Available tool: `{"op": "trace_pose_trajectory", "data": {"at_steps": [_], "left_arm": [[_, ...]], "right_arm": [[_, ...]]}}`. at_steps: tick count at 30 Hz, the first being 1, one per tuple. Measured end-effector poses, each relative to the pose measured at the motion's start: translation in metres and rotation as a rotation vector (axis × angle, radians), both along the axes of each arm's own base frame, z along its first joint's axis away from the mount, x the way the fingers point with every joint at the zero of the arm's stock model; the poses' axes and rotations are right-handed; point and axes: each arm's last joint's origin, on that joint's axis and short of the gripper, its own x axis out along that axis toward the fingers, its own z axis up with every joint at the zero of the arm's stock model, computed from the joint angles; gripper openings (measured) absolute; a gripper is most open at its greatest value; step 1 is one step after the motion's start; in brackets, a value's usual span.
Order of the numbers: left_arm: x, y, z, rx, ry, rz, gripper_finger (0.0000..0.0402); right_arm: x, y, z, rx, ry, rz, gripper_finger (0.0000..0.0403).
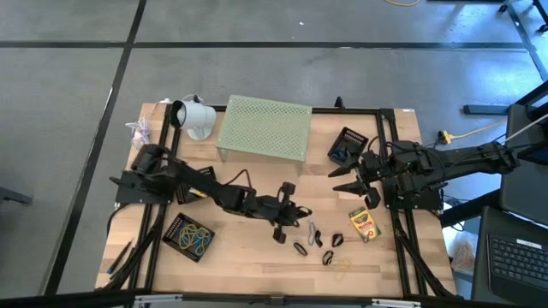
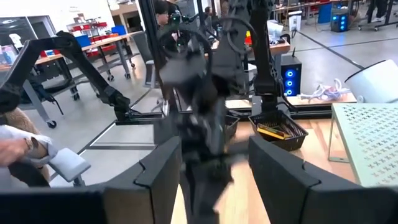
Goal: Pick & Place Office Desk Supplies
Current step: Put the black rubber band into the bottom left black bin
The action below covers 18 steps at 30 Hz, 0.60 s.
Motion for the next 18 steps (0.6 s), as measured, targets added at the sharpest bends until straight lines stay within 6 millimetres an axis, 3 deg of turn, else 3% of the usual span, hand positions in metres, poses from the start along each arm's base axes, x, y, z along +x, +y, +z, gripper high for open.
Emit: {"op": "trace_pose_trajectory", "data": {"at_steps": [12,18], "left_arm": [[-0.048,-0.025,0.075,0.048,-0.161,0.195,0.0003],[-0.059,-0.035,0.090,0.032,-0.226,0.220,0.0003]], "right_arm": [[0.000,0.000,0.000,0.002,0.001,0.000,0.0191],[0.000,0.000,0.000,0.002,0.001,0.000,0.0191]]}}
